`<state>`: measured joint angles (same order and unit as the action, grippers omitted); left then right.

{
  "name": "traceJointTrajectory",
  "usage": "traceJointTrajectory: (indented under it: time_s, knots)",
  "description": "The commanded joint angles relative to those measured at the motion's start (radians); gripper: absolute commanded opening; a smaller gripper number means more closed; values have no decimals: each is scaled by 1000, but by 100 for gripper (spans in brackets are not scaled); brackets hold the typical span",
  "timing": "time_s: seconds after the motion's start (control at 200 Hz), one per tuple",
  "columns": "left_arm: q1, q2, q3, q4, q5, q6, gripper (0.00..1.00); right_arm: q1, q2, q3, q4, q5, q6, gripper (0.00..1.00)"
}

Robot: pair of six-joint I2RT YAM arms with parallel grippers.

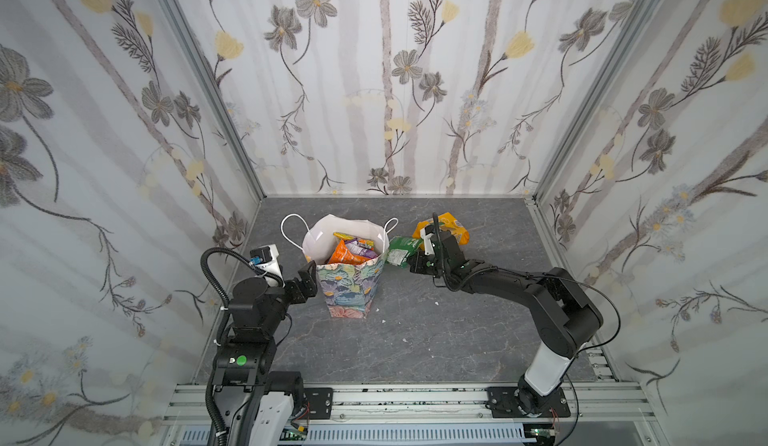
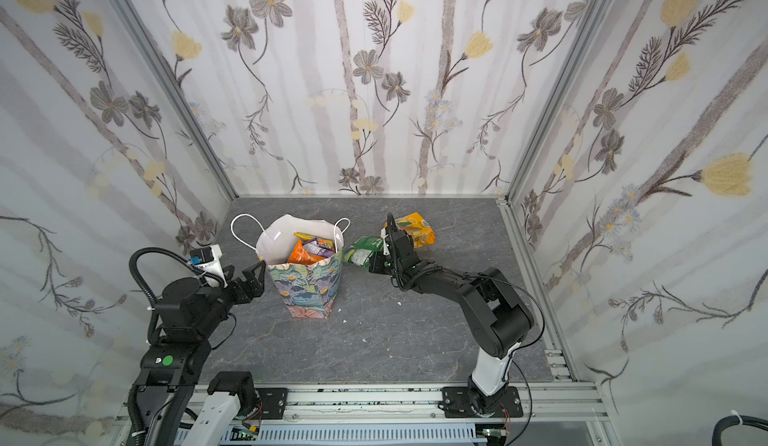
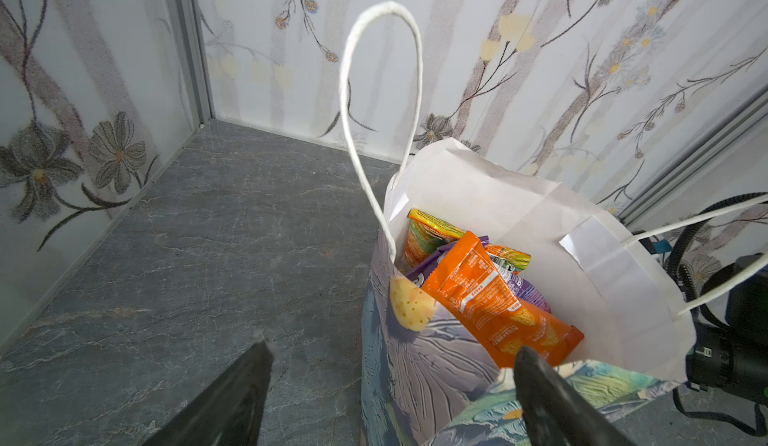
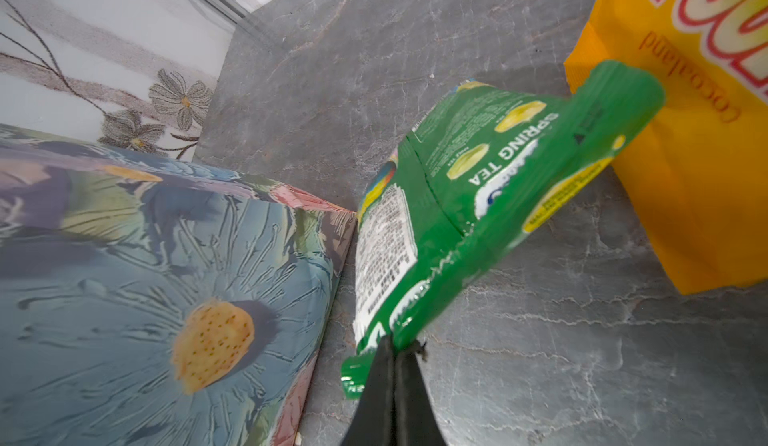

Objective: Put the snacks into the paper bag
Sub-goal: 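Close the right gripper on the green SPRING TEA packet's edge, then lift the green packet up with the right gripper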

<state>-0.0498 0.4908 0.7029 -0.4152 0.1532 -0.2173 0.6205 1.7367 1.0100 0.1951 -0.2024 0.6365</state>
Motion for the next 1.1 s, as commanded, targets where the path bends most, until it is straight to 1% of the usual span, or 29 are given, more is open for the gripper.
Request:
traceJointTrajectory:
  time_s: [0.0, 0.16, 0.29, 0.305, 0.365, 0.624, 1.099]
  knots:
    - [-1, -2, 0, 33, -1, -5, 90, 4, -39, 23, -63, 32, -59, 0]
    - [0, -1, 0, 33, 0, -5, 90, 4, -106, 61, -119, 65, -95, 0]
    - [0, -4, -1, 33, -1, -5, 90, 3, -134, 111, -163, 67, -127, 0]
    - [-1, -4, 0, 34, -1, -5, 90, 3, -163, 117, -168, 65, -131, 0]
    - [0, -6, 0, 33, -1, -5, 90, 4, -184, 135, -186, 66, -142, 0]
    - [0, -4, 1, 33, 3, -5, 90, -1, -255, 205, -225, 79, -176, 0]
    - [1, -6, 1, 35, 8, -4, 90, -1, -270, 413, -340, 121, -276, 0]
